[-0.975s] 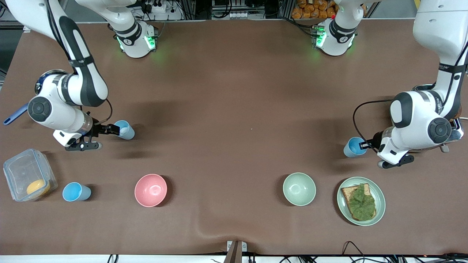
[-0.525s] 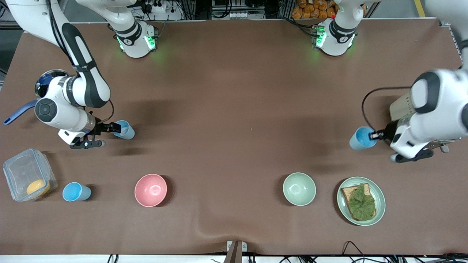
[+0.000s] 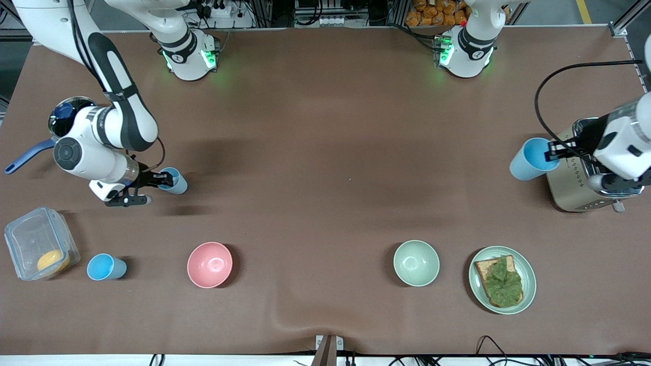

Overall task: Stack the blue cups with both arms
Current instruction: 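Grasp and lift the cup with the left gripper while the right gripper grasps its cup, then carry the blue cup to the table middle and set it down with the right gripper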

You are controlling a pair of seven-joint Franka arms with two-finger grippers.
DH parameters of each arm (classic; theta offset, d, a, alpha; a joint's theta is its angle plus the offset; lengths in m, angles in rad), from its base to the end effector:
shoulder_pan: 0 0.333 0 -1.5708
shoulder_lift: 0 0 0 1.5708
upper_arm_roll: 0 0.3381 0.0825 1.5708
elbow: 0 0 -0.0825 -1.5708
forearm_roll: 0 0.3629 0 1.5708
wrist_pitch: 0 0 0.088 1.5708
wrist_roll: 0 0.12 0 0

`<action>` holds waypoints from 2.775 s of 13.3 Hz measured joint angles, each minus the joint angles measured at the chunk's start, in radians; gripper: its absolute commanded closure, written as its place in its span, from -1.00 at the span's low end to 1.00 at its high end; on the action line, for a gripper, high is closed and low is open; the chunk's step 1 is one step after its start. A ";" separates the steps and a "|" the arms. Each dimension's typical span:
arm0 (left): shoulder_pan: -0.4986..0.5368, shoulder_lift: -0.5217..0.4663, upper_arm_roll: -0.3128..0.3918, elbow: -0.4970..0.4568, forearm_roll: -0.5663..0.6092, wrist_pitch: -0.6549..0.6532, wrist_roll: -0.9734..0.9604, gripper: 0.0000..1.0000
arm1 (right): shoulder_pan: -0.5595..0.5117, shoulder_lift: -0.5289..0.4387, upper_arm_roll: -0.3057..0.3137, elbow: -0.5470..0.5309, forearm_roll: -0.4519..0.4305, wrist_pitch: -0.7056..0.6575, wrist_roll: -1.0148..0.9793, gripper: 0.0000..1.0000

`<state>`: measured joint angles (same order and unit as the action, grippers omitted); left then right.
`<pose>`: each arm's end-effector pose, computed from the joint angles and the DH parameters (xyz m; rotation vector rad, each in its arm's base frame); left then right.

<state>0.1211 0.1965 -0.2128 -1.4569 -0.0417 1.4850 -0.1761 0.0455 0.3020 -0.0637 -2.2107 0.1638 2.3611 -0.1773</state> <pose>0.5792 -0.0464 0.5704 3.0667 0.1301 -0.2671 0.5286 -0.0060 0.2548 -3.0324 -0.0537 0.2133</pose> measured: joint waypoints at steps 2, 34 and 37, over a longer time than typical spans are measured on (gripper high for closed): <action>-0.002 0.007 -0.022 0.000 0.000 0.000 -0.001 1.00 | 0.010 0.001 0.001 0.012 0.013 -0.015 0.000 1.00; 0.006 0.008 -0.021 0.000 0.000 -0.029 0.000 1.00 | 0.794 0.220 0.012 0.313 0.068 0.174 1.072 -1.00; 0.006 0.008 -0.022 0.000 0.000 -0.029 0.000 1.00 | 0.791 0.214 -0.005 0.362 0.068 0.111 1.085 -1.00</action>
<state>0.1274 0.2045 -0.2343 -1.4565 -0.0416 1.4560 -0.1758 0.8363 0.5160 -0.0684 -1.8489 0.2314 2.4717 0.9078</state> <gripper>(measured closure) 0.965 0.220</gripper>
